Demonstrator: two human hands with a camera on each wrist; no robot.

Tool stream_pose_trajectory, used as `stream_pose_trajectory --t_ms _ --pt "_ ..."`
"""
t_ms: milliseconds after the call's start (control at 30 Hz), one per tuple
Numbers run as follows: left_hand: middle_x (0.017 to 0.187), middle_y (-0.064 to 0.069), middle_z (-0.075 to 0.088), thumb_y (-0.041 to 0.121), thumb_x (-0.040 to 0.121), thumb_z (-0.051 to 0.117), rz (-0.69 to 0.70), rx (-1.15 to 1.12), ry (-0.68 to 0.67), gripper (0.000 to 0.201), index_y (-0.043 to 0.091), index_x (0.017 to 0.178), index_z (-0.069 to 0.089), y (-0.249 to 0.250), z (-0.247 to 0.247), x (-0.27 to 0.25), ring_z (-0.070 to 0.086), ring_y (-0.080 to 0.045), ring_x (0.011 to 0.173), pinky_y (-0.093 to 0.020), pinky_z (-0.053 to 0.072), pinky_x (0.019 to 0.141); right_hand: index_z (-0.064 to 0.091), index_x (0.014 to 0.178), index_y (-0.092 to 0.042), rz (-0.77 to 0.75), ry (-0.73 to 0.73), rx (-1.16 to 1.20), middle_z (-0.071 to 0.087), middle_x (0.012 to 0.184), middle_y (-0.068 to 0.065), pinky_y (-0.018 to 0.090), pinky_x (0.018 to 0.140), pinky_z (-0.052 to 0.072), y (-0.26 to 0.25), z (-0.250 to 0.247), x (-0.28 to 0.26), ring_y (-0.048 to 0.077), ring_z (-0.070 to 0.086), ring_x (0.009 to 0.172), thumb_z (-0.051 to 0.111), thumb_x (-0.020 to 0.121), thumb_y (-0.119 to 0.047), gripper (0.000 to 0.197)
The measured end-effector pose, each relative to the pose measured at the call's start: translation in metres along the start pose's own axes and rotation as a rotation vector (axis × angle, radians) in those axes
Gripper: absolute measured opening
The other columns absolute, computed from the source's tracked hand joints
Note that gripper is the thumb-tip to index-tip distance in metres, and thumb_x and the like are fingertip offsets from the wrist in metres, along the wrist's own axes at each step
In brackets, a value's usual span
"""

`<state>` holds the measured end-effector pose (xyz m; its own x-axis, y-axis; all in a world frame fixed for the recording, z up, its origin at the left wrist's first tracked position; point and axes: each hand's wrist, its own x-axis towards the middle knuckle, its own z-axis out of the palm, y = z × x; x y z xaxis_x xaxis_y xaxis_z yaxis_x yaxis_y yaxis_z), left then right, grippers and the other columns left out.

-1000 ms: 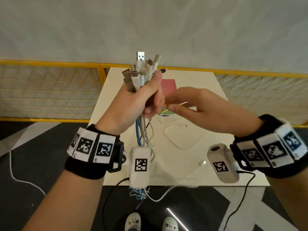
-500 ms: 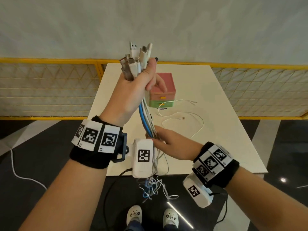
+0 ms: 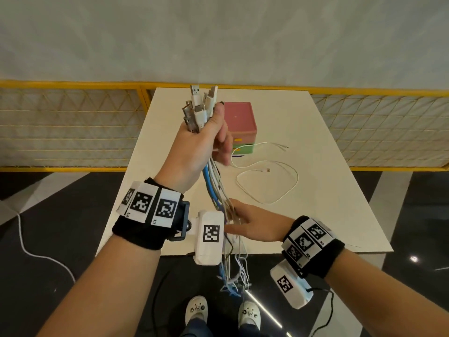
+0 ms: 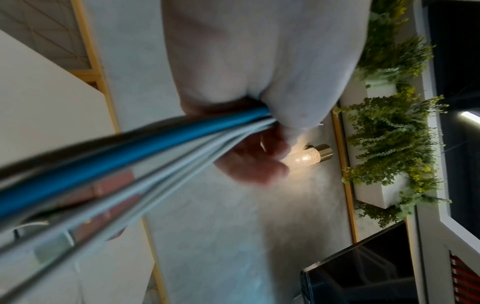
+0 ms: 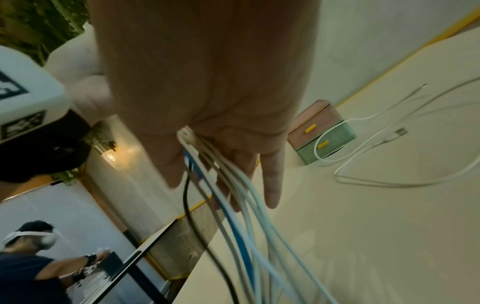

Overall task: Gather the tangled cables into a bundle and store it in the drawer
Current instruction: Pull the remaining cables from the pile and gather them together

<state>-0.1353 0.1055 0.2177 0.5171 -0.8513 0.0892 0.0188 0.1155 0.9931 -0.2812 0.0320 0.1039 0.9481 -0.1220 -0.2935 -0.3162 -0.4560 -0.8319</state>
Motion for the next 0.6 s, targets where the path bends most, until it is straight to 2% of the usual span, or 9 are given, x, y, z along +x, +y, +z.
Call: stream_pose_trajectory --t_ms 67,133,233,300,467,600 --pt "0.048 0.001 0.037 0.039 0.103 0.042 -0.042 0.011 -0.001 0.048 0.013 0.063 0.049 -0.011 -0.001 0.003 0.029 -0.012 0.038 -0.02 0.026 0.038 0.044 0.128 -0.025 0.06 -0.035 0.007 0.053 0.13 -0.005 0.033 0.104 0.04 0.008 -0.009 0.001 0.01 0.049 0.122 0.064 0.088 -0.035 0.046" --pt "0.045 0.005 0.03 0.038 0.103 0.043 -0.085 0.05 0.022 0.047 0.014 0.064 0.053 -0.022 -0.003 0.007 0.022 -0.009 0.036 -0.019 0.018 0.039 0.044 0.132 -0.026 0.126 0.029 0.041 0.05 0.133 -0.006 0.028 0.102 0.039 0.018 -0.02 0.006 0.008 0.048 0.123 0.063 0.087 -0.039 0.05" --pt "0.042 0.007 0.03 0.037 0.102 0.046 -0.138 0.091 0.097 0.046 0.013 0.064 0.055 -0.035 -0.007 0.015 0.022 -0.007 0.033 -0.019 0.017 0.039 0.054 0.124 -0.017 0.215 0.258 -0.017 0.058 0.124 0.003 0.024 0.091 0.044 0.043 -0.035 0.024 0.014 0.058 0.105 0.057 0.092 -0.032 0.035" --pt "0.04 0.008 0.029 0.037 0.102 0.046 -0.174 0.074 0.156 0.047 0.014 0.062 0.053 -0.043 -0.01 0.021 0.021 -0.007 0.032 -0.018 0.016 0.039 0.057 0.121 -0.013 0.298 0.346 -0.065 0.06 0.121 0.007 0.026 0.088 0.044 0.06 -0.041 0.039 0.018 0.059 0.1 0.055 0.093 -0.027 0.031" --pt "0.037 0.01 0.027 0.039 0.102 0.047 -0.249 -0.013 0.303 0.048 0.015 0.06 0.047 -0.06 -0.016 0.038 0.02 -0.006 0.031 -0.018 0.014 0.038 0.049 0.129 -0.007 0.452 0.398 -0.158 0.052 0.131 0.013 0.031 0.101 0.038 0.091 -0.048 0.078 0.026 0.052 0.118 0.056 0.092 -0.025 0.041" --pt "0.036 0.01 0.026 0.038 0.102 0.048 -0.28 -0.11 0.419 0.047 0.015 0.061 0.047 -0.074 -0.026 0.046 0.02 -0.005 0.03 -0.017 0.015 0.037 0.037 0.139 -0.008 0.572 0.376 -0.103 0.046 0.138 0.015 0.036 0.102 0.039 0.104 -0.046 0.103 0.03 0.049 0.123 0.06 0.09 -0.025 0.056"
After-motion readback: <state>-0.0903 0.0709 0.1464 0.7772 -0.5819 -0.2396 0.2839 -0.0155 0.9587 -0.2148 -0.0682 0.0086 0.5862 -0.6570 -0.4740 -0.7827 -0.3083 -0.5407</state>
